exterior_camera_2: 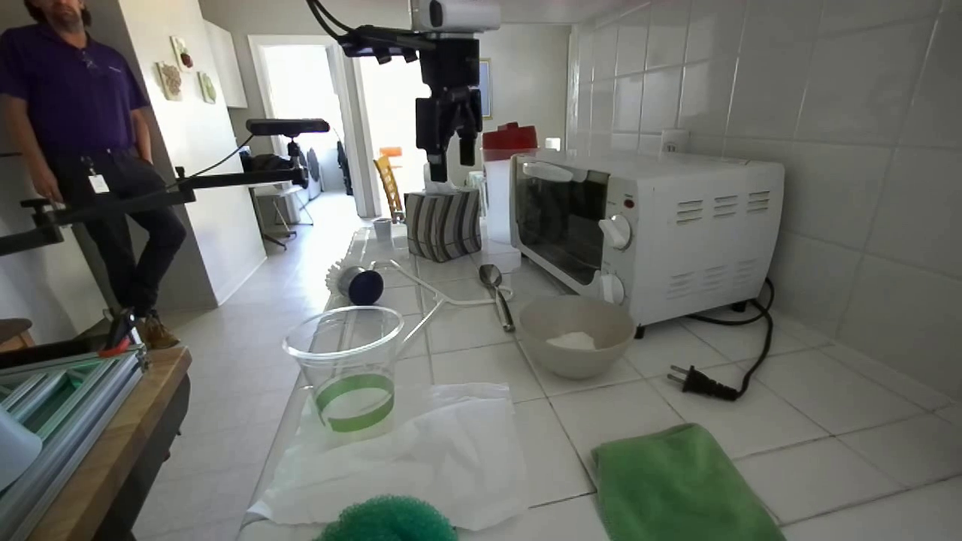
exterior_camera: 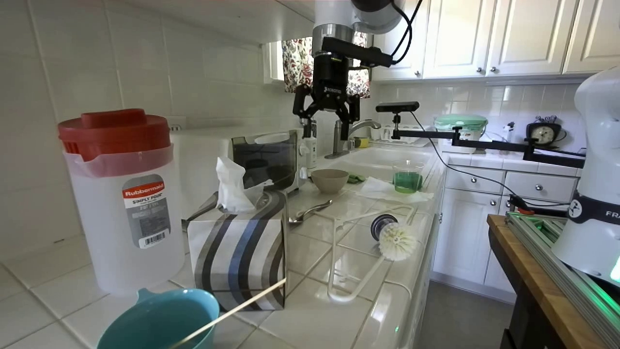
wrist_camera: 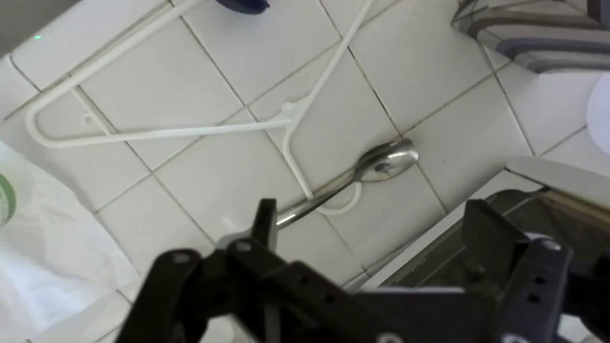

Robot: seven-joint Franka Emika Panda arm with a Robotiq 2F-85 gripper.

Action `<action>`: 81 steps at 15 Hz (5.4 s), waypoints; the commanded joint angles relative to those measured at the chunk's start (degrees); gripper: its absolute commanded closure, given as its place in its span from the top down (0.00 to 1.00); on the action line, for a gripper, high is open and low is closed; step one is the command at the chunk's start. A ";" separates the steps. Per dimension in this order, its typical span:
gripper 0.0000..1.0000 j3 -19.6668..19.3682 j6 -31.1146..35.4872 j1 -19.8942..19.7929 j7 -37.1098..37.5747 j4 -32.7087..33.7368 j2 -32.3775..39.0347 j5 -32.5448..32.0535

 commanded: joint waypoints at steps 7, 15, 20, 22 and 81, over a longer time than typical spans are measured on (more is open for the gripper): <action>1.00 -1.21 10.18 -0.55 17.61 0.31 1.94 -0.82; 1.00 -2.30 15.76 -0.61 23.92 0.06 3.00 -1.66; 1.00 -2.77 17.58 -0.60 26.56 -0.41 3.07 -2.66; 1.00 -2.87 18.11 -0.67 27.00 -0.60 3.14 -2.49; 1.00 -5.01 31.99 -2.50 26.25 -1.81 7.26 -1.32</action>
